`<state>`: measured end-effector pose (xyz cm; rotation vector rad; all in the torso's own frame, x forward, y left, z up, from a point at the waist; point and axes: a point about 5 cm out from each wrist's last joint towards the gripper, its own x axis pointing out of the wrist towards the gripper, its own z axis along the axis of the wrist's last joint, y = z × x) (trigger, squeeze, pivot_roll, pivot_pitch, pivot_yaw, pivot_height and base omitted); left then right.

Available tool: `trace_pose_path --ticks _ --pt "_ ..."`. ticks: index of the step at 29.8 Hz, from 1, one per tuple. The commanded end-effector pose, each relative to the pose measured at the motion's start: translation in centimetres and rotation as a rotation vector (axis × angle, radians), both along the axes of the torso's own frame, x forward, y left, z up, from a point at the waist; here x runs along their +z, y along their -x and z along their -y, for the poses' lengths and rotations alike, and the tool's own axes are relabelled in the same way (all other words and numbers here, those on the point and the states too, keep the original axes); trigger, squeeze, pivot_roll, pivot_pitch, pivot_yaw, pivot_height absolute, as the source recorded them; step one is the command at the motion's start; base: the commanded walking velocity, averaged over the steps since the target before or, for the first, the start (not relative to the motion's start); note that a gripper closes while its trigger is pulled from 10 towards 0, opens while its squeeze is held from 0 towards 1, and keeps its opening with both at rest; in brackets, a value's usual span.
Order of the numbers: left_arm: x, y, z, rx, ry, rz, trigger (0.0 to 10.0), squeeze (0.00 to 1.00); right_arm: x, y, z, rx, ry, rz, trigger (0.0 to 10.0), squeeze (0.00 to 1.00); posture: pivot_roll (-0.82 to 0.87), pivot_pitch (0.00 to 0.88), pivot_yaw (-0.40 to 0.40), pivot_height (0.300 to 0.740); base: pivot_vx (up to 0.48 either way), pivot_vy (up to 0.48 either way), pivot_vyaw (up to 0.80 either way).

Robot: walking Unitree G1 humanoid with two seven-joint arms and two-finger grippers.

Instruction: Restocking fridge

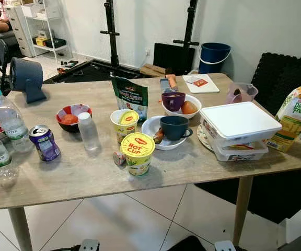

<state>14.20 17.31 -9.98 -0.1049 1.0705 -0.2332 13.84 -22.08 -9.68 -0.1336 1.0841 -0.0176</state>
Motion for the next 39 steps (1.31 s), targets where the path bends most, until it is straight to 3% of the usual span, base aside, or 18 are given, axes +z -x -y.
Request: trace_pose_path --ticks 1,19,23,30,36,39 --pt "-0.2 0.6 -0.1 -0.016 -0.011 -0.027 10.0 0.00 -0.1 0.3 0.2 -0.002 0.003 -0.013 10.0 0.00 -0.07 0.013 0.013 0.740 0.000 -0.458 0.00" --pt "-0.3 0.8 -0.1 0.013 -0.002 -0.035 10.0 0.00 0.6 -0.8 1.2 -0.034 0.017 0.038 10.0 0.00 -0.07 0.012 0.012 0.740 0.000 -0.078 0.00" --pt "-0.3 0.8 -0.2 0.010 -0.004 -0.036 10.0 0.00 2.0 -2.7 2.9 -0.140 -0.019 0.183 10.0 0.00 -0.07 0.013 0.018 0.740 0.000 0.000 0.00" --pt "-0.3 0.9 -0.6 -0.005 -0.013 -0.040 10.0 0.00 3.6 -3.4 6.0 -0.271 -0.025 0.295 10.0 0.00 -0.07 0.014 0.031 0.740 0.000 0.000 0.00" --pt "-0.2 0.6 -0.8 -0.015 -0.015 -0.035 10.0 0.00 5.4 -4.5 7.8 -0.328 -0.169 0.457 10.0 0.00 -0.08 0.011 0.048 0.740 0.000 0.000 0.00" --pt "-0.1 0.4 -0.9 -0.022 -0.017 -0.031 10.0 0.00 7.1 -5.5 8.5 -0.256 -0.329 0.577 10.0 0.00 -0.08 0.014 0.054 0.740 0.000 0.000 0.00"
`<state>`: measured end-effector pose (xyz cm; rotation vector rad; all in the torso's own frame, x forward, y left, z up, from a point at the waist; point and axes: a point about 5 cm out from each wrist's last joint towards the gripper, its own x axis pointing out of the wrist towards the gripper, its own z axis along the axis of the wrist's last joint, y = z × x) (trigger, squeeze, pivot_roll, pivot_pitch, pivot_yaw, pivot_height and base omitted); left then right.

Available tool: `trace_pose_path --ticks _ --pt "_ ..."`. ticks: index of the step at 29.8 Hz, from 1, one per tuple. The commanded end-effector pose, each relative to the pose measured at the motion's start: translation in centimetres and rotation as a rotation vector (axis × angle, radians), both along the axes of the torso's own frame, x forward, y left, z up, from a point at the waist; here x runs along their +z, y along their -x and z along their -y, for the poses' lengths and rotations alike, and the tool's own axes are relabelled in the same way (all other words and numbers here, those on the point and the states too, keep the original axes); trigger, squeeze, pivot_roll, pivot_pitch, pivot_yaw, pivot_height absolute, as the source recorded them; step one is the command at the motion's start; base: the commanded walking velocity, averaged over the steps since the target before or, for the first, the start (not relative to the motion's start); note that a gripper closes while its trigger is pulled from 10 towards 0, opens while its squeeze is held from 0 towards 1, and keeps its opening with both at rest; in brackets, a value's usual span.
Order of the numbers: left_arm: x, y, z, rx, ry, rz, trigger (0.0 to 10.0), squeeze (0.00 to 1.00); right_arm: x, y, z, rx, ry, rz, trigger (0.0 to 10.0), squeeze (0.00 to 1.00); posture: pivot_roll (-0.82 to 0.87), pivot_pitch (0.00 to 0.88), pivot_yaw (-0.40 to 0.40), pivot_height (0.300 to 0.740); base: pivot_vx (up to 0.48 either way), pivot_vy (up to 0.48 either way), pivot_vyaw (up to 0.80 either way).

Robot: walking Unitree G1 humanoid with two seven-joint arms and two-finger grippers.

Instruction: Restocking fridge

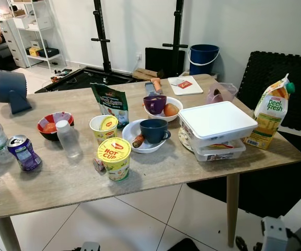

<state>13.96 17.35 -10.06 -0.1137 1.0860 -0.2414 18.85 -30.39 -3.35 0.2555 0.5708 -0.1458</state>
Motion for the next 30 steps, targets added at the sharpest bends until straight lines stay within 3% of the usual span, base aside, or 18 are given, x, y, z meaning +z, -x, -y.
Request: trace_pose_path --ticks 1,5,7,8,9,10,15,17,21,24,26,29,30 --pt "0.0 0.2 -0.9 -0.021 -0.027 -0.015 10.0 0.00 1.3 -0.8 0.5 0.057 -0.068 0.110 10.0 0.00 -0.09 0.014 0.056 0.740 0.000 0.000 0.00" --pt "0.0 0.1 -0.9 -0.025 -0.028 -0.015 10.0 0.00 2.4 -1.3 1.0 0.128 -0.099 0.167 10.0 0.00 -0.09 0.015 0.058 0.740 0.000 0.000 0.00" --pt "0.0 0.1 -0.8 -0.026 -0.025 -0.015 10.0 0.00 4.3 -1.9 1.7 0.276 -0.158 0.253 10.0 0.00 -0.09 0.014 0.056 0.740 0.000 0.000 0.00" --pt "0.0 0.1 -0.8 -0.026 -0.025 -0.015 10.0 0.00 4.3 -1.9 1.7 0.276 -0.158 0.253 10.0 0.00 -0.09 0.014 0.056 0.740 0.000 0.000 0.00" --pt "0.0 0.1 -0.8 -0.026 -0.024 -0.016 10.0 0.00 5.6 -2.2 1.6 0.398 -0.202 0.305 10.0 0.00 -0.09 0.013 0.053 0.740 0.000 0.000 0.00" --pt "0.0 0.1 -0.8 -0.027 -0.023 -0.017 10.0 0.00 6.1 -2.3 1.4 0.446 -0.217 0.321 10.0 0.00 -0.08 0.013 0.052 0.740 0.000 0.000 0.00" --pt "0.0 0.2 -0.7 -0.024 -0.020 -0.019 10.0 0.00 8.4 -2.9 1.0 0.569 -0.280 0.431 10.0 0.00 -0.08 0.013 0.046 0.740 0.000 0.000 0.00" --pt "-0.1 0.3 -0.6 -0.022 -0.019 -0.021 10.0 0.00 10.4 -3.8 0.2 0.656 -0.303 0.527 10.0 0.00 -0.08 0.012 0.044 0.740 0.000 0.000 0.00" --pt "-0.1 0.5 -0.5 -0.023 -0.018 -0.023 10.0 0.00 12.0 -5.1 -0.9 0.706 -0.292 0.602 10.0 0.00 -0.08 0.012 0.045 0.740 0.000 0.000 0.00" --pt "-0.1 0.5 -0.4 -0.029 -0.017 -0.024 10.0 0.00 13.4 -6.5 -2.3 0.726 -0.266 0.680 10.0 0.00 -0.08 0.013 0.044 0.740 0.000 0.000 0.00" --pt "-0.1 0.5 -0.4 -0.031 -0.016 -0.023 10.0 0.00 15.0 -7.6 -4.1 0.781 -0.272 0.753 10.0 0.00 -0.07 0.013 0.043 0.740 0.000 0.000 0.00" --pt "-0.1 0.5 -0.4 -0.030 -0.016 -0.023 10.0 0.00 15.5 -7.8 -4.6 0.799 -0.278 0.773 10.0 0.00 -0.07 0.013 0.042 0.740 0.000 0.000 0.00" --pt "-0.1 0.4 -0.4 -0.030 -0.016 -0.022 10.0 0.00 16.0 -8.0 -5.5 0.835 -0.284 0.789 10.0 0.00 -0.07 0.013 0.043 0.740 0.000 0.000 0.00"
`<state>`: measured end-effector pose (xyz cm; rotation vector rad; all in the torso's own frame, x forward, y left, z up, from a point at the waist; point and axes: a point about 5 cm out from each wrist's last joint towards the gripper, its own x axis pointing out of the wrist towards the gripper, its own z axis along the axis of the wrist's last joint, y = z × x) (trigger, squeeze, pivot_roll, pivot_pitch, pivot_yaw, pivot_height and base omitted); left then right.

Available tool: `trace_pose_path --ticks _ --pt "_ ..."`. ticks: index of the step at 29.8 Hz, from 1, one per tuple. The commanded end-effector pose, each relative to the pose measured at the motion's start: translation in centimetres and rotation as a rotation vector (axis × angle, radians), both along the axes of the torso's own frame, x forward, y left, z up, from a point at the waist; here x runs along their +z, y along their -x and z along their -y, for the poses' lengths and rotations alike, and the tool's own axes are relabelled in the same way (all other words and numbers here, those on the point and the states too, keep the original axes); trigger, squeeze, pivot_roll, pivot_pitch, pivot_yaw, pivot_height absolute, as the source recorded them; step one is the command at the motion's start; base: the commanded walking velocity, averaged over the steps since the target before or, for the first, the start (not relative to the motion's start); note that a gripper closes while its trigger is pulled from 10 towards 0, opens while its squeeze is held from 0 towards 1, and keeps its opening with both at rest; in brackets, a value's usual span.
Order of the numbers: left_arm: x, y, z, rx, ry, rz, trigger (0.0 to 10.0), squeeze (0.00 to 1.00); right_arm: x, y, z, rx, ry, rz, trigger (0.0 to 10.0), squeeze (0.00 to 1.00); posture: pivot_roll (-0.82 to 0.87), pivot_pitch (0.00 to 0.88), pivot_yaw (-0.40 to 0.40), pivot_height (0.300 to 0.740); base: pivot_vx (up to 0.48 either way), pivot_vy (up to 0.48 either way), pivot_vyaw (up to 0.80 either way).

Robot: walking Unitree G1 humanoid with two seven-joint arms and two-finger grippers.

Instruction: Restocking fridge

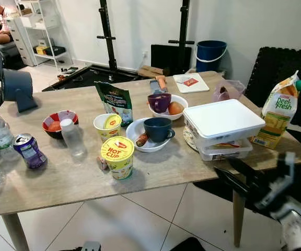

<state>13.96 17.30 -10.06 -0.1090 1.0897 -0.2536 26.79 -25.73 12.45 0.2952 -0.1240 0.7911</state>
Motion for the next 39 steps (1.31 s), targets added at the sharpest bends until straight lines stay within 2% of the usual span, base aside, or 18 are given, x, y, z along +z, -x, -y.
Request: trace_pose_path --ticks 1,2,3,4,5,7,9,10,12,13,15,18,27,32,39 --pt "-0.1 0.4 -0.5 -0.016 -0.018 -0.019 10.0 0.00 0.7 -0.3 -2.1 0.081 -0.002 0.020 10.0 0.06 -0.07 0.013 0.043 0.740 0.000 0.000 0.00" --pt "-0.1 0.5 -0.5 -0.015 -0.019 -0.019 10.0 0.00 1.2 -0.4 -3.0 0.124 -0.001 0.033 10.0 0.69 -0.07 0.013 0.043 0.740 0.000 0.000 0.00" --pt "-0.1 0.5 -0.5 -0.015 -0.019 -0.019 10.0 0.00 1.2 -0.4 -3.0 0.124 -0.001 0.033 10.0 0.69 -0.07 0.013 0.043 0.740 0.000 0.000 0.00" --pt "-0.1 0.5 -0.6 -0.014 -0.019 -0.019 10.0 0.00 1.6 -0.5 -3.9 0.159 0.000 0.046 10.0 1.00 -0.07 0.013 0.043 0.740 0.000 0.000 0.00" --pt "-0.1 0.5 -0.6 -0.013 -0.020 -0.020 10.0 0.00 1.9 -0.6 -4.7 0.184 0.015 0.054 10.0 1.00 -0.07 0.014 0.042 0.740 0.000 0.000 0.00" --pt "-0.1 0.6 -0.6 -0.013 -0.020 -0.021 10.0 0.00 2.1 -0.7 -5.3 0.197 0.034 0.060 10.0 1.00 -0.07 0.014 0.042 0.740 0.000 0.000 0.00" --pt "-0.1 0.6 -0.6 -0.013 -0.020 -0.021 10.0 0.00 2.1 -0.7 -5.3 0.197 0.034 0.060 10.0 1.00 -0.07 0.014 0.042 0.740 0.000 0.000 0.00" --pt "-0.2 0.6 -0.6 -0.013 -0.020 -0.022 10.0 0.00 2.1 -1.0 -6.1 0.201 0.061 0.063 10.0 0.95 -0.07 0.013 0.042 0.740 0.000 0.000 0.00" --pt "-0.2 0.6 -0.6 -0.013 -0.020 -0.022 10.0 0.00 2.1 -1.0 -6.1 0.201 0.061 0.063 10.0 0.95 -0.07 0.013 0.042 0.740 0.000 0.000 0.00" --pt "-0.2 0.6 -0.6 -0.014 -0.018 -0.023 10.0 0.00 2.0 -1.8 -7.1 0.166 0.113 0.069 10.0 0.03 -0.07 0.015 0.039 0.740 0.000 0.000 0.00" --pt "-0.2 0.6 -0.4 -0.016 -0.014 -0.023 10.0 0.00 2.1 -3.3 -8.4 0.086 0.170 0.067 10.0 0.00 -0.07 0.015 0.037 0.740 0.000 0.000 0.00" --pt "-0.2 0.5 -0.2 -0.015 -0.010 -0.021 10.0 0.00 2.2 -4.4 -9.0 0.008 0.211 0.057 10.0 0.00 -0.07 0.013 0.033 0.740 0.000 0.000 0.00" --pt "-0.2 0.6 -0.2 -0.012 -0.008 -0.022 10.0 0.00 2.5 -5.5 -9.7 -0.068 0.279 0.067 10.0 0.00 -0.06 0.010 0.028 0.740 0.000 0.000 0.00" --pt "-0.2 0.7 -0.2 -0.013 -0.009 -0.025 10.0 0.00 2.4 -6.4 -11.0 -0.133 0.309 0.069 10.0 0.00 -0.06 0.009 0.024 0.740 0.000 0.000 0.00" --pt "-0.3 0.7 0.0 -0.017 -0.005 -0.026 10.0 0.00 2.0 -6.8 -12.8 -0.149 0.317 0.052 10.0 0.00 -0.06 0.010 0.021 0.740 0.000 0.000 0.00"
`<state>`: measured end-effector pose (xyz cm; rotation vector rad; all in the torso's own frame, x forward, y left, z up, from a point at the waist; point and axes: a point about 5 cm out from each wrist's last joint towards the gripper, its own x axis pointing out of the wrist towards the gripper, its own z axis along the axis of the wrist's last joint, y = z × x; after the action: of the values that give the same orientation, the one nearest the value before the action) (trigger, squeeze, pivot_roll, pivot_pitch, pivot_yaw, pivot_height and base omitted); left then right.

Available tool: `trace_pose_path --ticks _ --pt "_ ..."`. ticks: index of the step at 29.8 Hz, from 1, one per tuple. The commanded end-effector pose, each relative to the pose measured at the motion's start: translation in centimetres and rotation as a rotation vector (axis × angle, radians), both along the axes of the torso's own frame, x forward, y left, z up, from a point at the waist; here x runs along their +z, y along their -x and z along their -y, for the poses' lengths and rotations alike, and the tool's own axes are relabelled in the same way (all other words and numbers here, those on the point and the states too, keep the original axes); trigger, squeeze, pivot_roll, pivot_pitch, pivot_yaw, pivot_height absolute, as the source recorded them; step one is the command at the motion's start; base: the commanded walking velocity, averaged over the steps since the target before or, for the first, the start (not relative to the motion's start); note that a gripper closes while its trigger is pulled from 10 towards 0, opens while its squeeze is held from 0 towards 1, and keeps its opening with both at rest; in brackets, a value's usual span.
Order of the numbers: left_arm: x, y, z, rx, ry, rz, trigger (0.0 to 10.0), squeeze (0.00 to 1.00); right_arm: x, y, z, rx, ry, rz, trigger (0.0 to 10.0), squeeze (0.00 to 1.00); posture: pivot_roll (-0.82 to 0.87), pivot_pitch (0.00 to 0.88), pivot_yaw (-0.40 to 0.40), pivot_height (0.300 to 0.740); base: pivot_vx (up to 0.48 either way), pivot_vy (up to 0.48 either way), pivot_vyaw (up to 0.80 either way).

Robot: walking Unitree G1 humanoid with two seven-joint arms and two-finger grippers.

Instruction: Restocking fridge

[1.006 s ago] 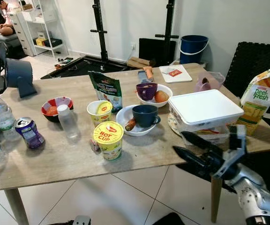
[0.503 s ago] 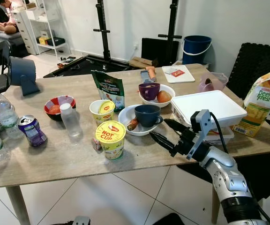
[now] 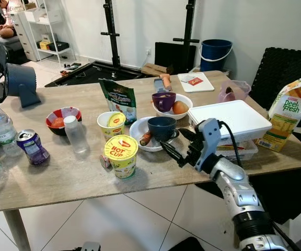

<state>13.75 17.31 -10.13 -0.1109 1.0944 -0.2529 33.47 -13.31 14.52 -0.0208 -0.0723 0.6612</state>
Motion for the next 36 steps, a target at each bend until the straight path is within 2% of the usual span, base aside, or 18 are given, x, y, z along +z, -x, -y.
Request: trace_pose_path --ticks 1,4,13,21,36 --pt "-0.2 0.5 0.0 -0.018 -0.006 -0.021 10.0 0.00 -0.1 -0.1 -0.3 -0.003 0.014 -0.001 10.0 0.00 -0.06 0.010 0.021 0.740 0.000 0.000 0.00" --pt "-0.2 0.6 0.1 -0.020 -0.006 -0.024 10.0 0.00 -0.8 -0.7 -1.2 -0.061 0.050 -0.021 10.0 0.00 -0.06 0.011 0.018 0.740 0.000 0.000 0.00" --pt "-0.3 0.7 0.2 -0.016 -0.001 -0.025 10.0 0.00 -0.5 -1.5 -1.9 -0.137 0.041 -0.006 10.0 0.00 -0.06 0.017 0.014 0.740 0.000 0.000 0.00" --pt "-0.3 0.9 0.3 -0.013 0.002 -0.029 10.0 0.00 0.0 -2.2 -1.7 -0.199 0.041 0.012 10.0 0.00 -0.06 0.021 0.011 0.740 0.000 0.000 0.00" --pt "-0.4 1.1 0.4 -0.010 0.008 -0.035 10.0 0.00 -0.5 -3.2 -1.0 -0.226 -0.015 -0.072 10.0 0.00 -0.06 0.024 0.002 0.740 0.000 0.000 0.00"
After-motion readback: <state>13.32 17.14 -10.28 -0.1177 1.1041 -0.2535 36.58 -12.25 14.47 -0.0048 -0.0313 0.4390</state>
